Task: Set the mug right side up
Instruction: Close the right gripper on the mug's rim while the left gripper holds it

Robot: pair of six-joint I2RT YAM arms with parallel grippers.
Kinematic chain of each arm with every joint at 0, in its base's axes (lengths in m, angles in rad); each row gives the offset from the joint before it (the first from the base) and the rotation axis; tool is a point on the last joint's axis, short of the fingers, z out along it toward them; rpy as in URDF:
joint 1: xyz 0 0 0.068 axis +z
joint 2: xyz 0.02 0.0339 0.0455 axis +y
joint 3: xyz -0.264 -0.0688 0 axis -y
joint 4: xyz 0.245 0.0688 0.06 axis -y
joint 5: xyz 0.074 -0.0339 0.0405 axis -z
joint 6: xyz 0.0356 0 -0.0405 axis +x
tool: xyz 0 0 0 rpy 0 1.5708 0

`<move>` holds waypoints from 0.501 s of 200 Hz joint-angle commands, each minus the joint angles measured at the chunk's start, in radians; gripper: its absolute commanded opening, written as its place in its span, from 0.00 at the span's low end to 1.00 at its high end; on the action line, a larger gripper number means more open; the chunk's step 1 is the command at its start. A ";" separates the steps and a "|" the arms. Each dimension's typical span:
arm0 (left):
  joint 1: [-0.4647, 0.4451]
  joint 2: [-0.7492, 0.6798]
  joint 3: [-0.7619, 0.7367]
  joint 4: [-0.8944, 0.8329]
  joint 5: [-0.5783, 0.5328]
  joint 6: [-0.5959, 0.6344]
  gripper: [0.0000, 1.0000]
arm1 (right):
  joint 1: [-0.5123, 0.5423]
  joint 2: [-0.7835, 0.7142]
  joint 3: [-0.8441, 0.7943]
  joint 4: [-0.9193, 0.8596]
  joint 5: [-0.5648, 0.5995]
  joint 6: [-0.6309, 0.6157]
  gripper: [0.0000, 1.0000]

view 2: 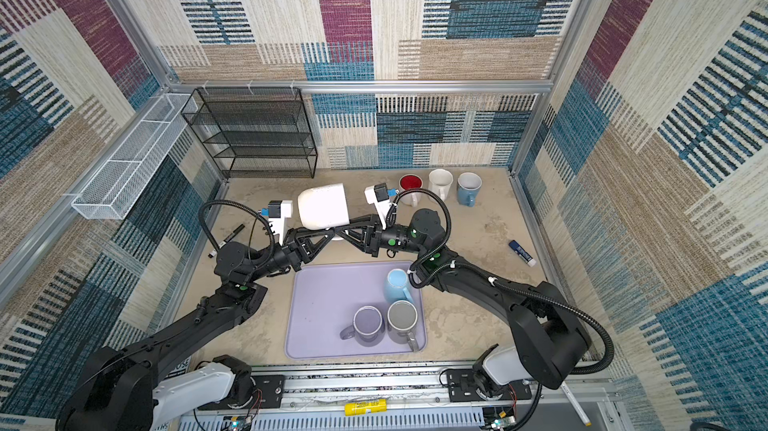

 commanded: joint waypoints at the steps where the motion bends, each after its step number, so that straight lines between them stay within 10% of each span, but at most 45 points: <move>1: 0.000 -0.005 0.001 0.096 0.017 0.018 0.00 | 0.004 -0.001 0.009 0.066 -0.008 0.030 0.23; 100: 0.001 -0.014 0.009 0.059 0.029 0.035 0.02 | 0.006 -0.004 0.013 0.049 -0.008 0.025 0.00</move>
